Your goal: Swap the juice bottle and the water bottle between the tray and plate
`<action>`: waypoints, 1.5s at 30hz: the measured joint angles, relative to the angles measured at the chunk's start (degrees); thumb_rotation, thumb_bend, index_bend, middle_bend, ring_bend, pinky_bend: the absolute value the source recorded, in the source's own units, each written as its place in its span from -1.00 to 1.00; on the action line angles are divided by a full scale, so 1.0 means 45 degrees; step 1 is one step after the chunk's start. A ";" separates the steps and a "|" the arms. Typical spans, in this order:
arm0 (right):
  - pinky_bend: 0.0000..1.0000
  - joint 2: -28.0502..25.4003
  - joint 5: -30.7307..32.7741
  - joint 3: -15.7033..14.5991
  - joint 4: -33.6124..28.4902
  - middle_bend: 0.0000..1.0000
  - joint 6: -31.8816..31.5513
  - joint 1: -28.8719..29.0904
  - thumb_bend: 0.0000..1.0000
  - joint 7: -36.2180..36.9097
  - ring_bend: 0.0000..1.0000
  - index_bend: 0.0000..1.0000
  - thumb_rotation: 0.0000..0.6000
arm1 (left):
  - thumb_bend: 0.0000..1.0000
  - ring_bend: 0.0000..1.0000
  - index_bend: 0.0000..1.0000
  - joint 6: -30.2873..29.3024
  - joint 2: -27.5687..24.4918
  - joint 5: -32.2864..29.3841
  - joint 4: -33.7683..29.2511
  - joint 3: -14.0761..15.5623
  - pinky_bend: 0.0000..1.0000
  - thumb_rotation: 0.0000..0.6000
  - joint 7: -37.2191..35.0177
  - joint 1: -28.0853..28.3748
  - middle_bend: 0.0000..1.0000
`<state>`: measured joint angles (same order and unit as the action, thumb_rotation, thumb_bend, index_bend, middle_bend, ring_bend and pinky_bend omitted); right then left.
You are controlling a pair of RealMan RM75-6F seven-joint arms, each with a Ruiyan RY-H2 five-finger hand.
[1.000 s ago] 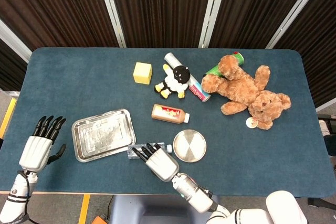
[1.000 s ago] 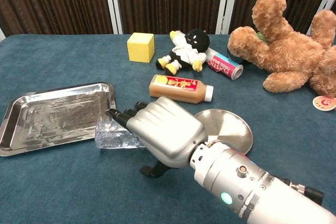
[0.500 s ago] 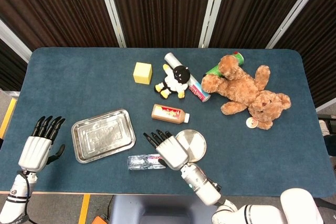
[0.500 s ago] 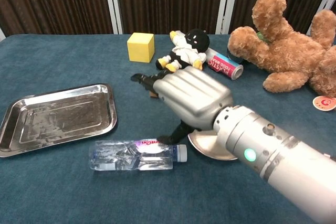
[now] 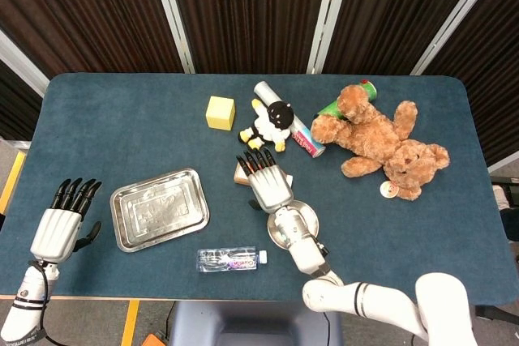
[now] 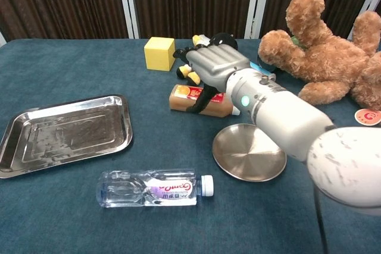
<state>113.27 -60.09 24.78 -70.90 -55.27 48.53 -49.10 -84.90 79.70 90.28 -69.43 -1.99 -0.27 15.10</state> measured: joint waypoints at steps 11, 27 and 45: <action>-0.70 0.1841 0.2319 0.0769 0.4101 -0.70 0.1148 0.2265 -0.39 -0.0167 -0.94 -0.91 1.00 | -0.24 -1.00 -1.00 0.0205 -0.0045 -0.0264 0.0166 -0.0179 -0.93 1.00 -0.0124 0.0036 -0.86; 0.09 0.2498 0.2583 0.0727 0.6431 -0.15 0.1469 0.3037 -0.39 0.1345 -0.33 -0.21 1.00 | -0.24 -1.00 -1.00 0.0428 -0.0108 -0.0318 0.0086 -0.0152 -0.93 1.00 -0.0022 0.0054 -0.86; 0.92 0.2557 0.0783 0.0008 0.6841 0.63 0.0260 0.3091 -0.21 0.3442 0.58 0.83 1.00 | -0.23 -1.00 -1.00 0.0370 -0.0189 -0.0265 -0.0008 -0.0157 -0.93 1.00 0.0011 0.0029 -0.86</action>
<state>124.78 -56.57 24.82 -40.11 -54.10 62.44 -33.61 -83.23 78.85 89.09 -69.47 -2.69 -0.22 15.23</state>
